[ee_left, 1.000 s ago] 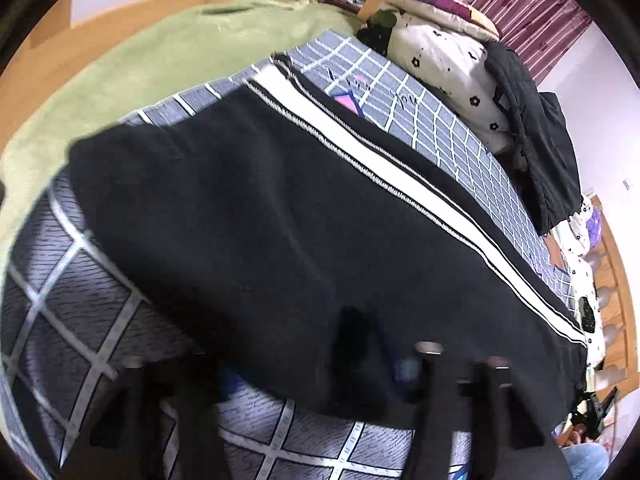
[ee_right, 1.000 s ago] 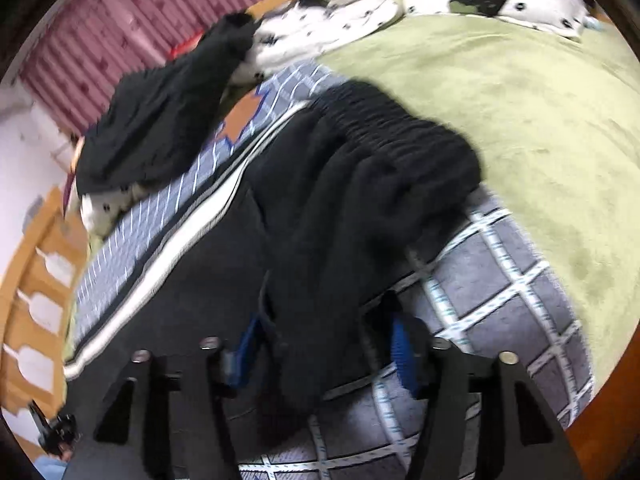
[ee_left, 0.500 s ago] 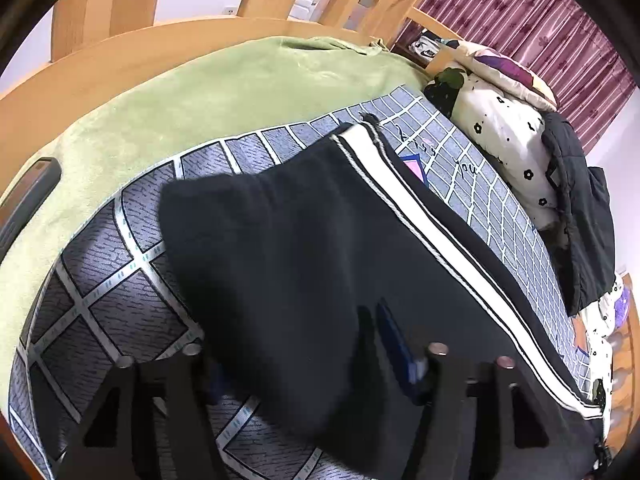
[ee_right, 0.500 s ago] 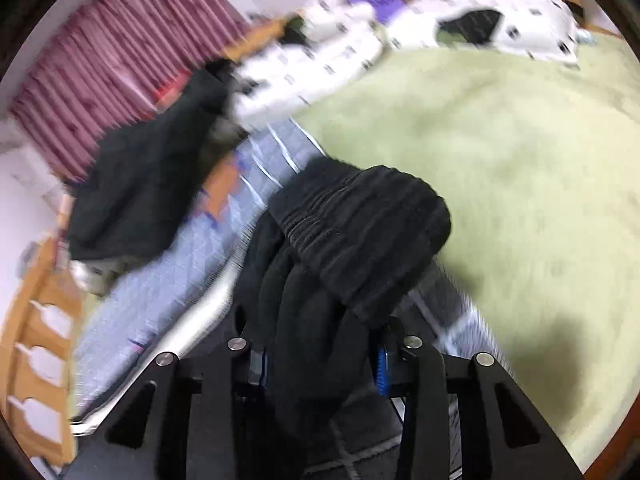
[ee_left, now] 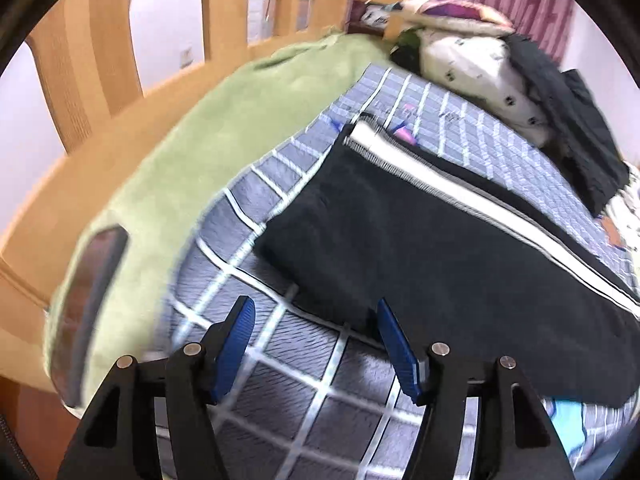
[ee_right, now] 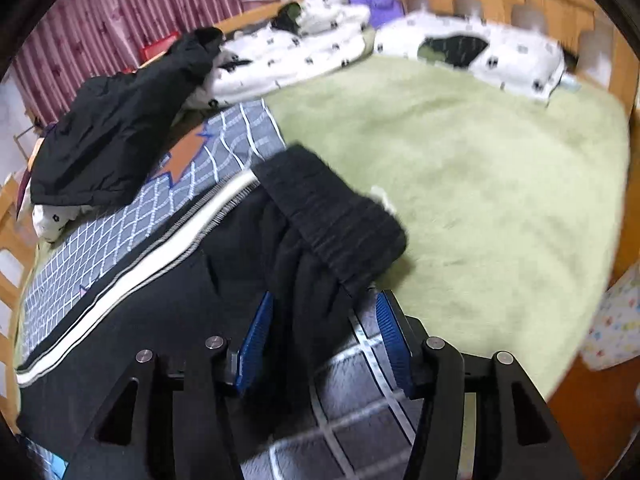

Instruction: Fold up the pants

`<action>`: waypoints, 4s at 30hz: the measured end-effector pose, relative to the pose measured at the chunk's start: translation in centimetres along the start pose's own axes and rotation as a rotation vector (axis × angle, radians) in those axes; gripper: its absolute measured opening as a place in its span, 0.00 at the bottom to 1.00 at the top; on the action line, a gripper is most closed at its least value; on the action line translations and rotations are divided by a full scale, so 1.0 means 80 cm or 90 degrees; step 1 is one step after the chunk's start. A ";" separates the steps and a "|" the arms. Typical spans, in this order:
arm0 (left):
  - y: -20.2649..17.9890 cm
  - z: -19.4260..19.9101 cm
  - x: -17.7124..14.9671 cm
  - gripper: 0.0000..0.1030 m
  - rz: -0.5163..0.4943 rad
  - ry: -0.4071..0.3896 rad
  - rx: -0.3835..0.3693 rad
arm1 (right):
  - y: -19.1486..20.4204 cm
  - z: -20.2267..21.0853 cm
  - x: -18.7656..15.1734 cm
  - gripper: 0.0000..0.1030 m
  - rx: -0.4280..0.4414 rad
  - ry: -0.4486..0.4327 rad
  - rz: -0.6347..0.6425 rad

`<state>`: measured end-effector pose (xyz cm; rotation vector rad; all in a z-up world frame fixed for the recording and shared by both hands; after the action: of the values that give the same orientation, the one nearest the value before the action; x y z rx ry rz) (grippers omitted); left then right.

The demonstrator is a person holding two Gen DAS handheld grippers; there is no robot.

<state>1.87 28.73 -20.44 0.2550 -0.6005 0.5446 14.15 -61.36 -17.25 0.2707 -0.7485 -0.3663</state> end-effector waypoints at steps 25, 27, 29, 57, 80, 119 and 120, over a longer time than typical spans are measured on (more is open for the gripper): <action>-0.115 -0.142 0.168 0.49 -0.103 0.038 -0.005 | 0.374 -0.203 -0.036 0.59 0.170 0.157 0.427; -0.115 -0.149 0.165 0.49 -0.096 0.044 -0.013 | 0.387 -0.218 -0.041 0.59 0.181 0.169 0.450; -0.113 -0.147 0.164 0.48 -0.086 0.039 -0.022 | 0.396 -0.234 -0.041 0.59 0.193 0.175 0.461; -0.089 -0.136 0.164 0.46 -0.075 0.004 0.050 | 0.401 -0.241 -0.041 0.39 0.189 0.142 0.458; -0.158 -0.069 0.124 0.62 -0.093 0.056 -0.039 | 0.270 -0.207 0.032 0.43 0.059 0.068 0.259; -0.006 -0.056 -0.014 0.45 0.188 0.087 -0.173 | 0.443 -0.022 -0.131 0.44 0.233 -0.003 0.233; -0.005 -0.064 -0.007 0.45 0.189 0.081 -0.169 | 0.443 -0.022 -0.134 0.44 0.227 -0.004 0.248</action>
<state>4.10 30.14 -24.89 -0.1226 -0.5825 0.7533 16.16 -24.70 -12.02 0.4491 -0.8522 0.1388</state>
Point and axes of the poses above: each gripper's, at about its wrist camera, not at the fingertips, and z roughly against the way its jaws point, y to its left, x to its top, the point moved 8 cm from there along -z, roughly the way its jaws point, and after that the axes turned 14 degrees about x, right-handed, at the moved point
